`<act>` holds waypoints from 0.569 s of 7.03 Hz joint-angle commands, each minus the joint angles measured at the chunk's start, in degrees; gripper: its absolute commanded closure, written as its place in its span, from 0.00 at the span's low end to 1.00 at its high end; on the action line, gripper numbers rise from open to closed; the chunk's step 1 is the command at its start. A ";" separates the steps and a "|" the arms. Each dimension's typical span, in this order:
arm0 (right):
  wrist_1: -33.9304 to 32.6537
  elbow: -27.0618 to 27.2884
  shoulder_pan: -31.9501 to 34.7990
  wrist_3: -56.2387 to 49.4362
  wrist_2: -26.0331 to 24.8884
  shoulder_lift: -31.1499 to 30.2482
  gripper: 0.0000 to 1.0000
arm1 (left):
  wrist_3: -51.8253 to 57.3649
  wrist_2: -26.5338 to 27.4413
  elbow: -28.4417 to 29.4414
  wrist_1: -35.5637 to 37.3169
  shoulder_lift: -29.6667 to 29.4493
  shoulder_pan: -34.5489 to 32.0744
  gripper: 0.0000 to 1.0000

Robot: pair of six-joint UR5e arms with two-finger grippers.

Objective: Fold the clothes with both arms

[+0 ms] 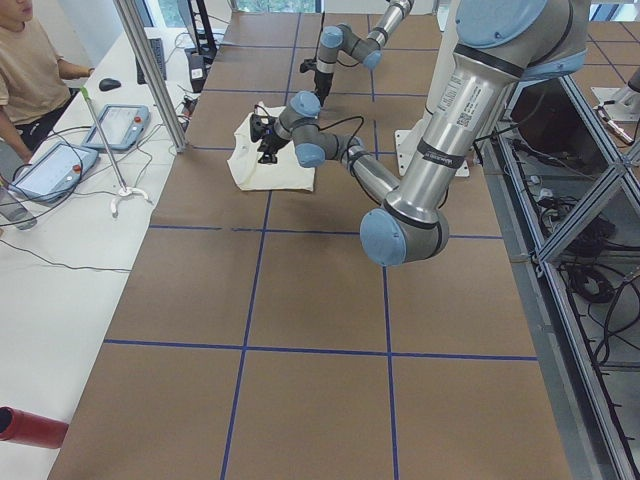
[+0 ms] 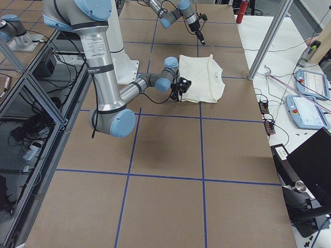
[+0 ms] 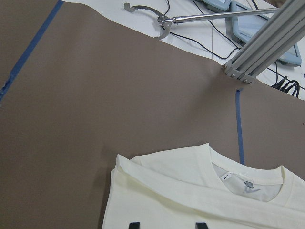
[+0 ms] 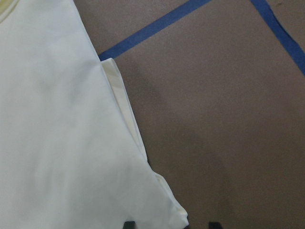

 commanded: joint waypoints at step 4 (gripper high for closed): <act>0.01 1.20 0.29 -1.69 -0.17 -0.21 1.00 | -0.03 0.11 -0.01 -0.02 0.58 0.06 0.51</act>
